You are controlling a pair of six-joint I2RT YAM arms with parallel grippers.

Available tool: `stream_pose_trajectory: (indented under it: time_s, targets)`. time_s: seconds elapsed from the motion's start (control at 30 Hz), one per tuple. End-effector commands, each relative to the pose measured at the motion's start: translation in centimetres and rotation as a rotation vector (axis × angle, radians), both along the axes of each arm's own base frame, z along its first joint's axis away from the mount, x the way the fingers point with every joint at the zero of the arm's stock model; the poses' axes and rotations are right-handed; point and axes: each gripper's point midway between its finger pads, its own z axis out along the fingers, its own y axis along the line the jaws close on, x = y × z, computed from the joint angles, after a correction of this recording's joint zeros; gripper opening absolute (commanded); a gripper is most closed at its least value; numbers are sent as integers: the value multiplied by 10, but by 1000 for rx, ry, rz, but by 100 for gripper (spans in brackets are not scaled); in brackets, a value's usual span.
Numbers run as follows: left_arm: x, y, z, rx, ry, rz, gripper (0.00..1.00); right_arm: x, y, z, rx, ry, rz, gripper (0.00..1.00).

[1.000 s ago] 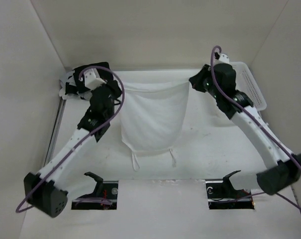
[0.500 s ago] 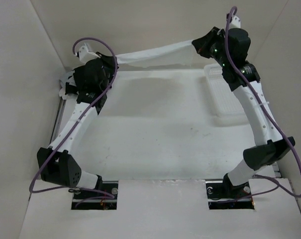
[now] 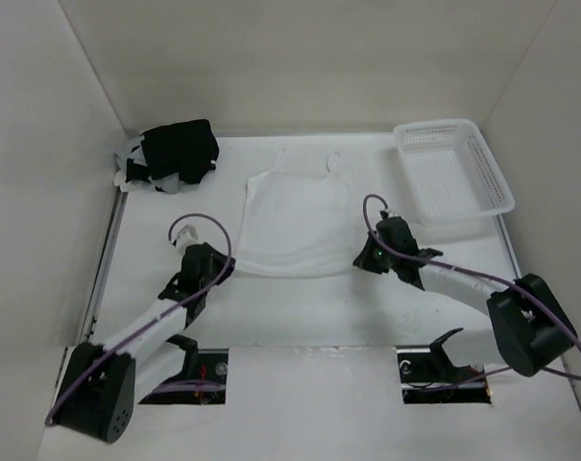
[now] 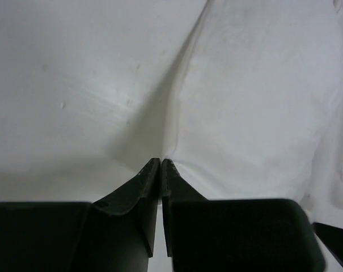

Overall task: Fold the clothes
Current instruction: Flatten the tank top out, then fold the tank top

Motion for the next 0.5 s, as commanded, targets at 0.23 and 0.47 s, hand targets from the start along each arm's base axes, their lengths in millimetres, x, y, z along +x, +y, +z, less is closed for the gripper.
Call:
stream_pose_trajectory:
  time_s: [0.23,0.47]
  targets:
    - [-95,-8,39,-106,-29,-95,2,-135,33,22,191,14,127,0]
    - [-69,-3,77,-43,-78,-31,4,-107,8,67,158,-105,58,1]
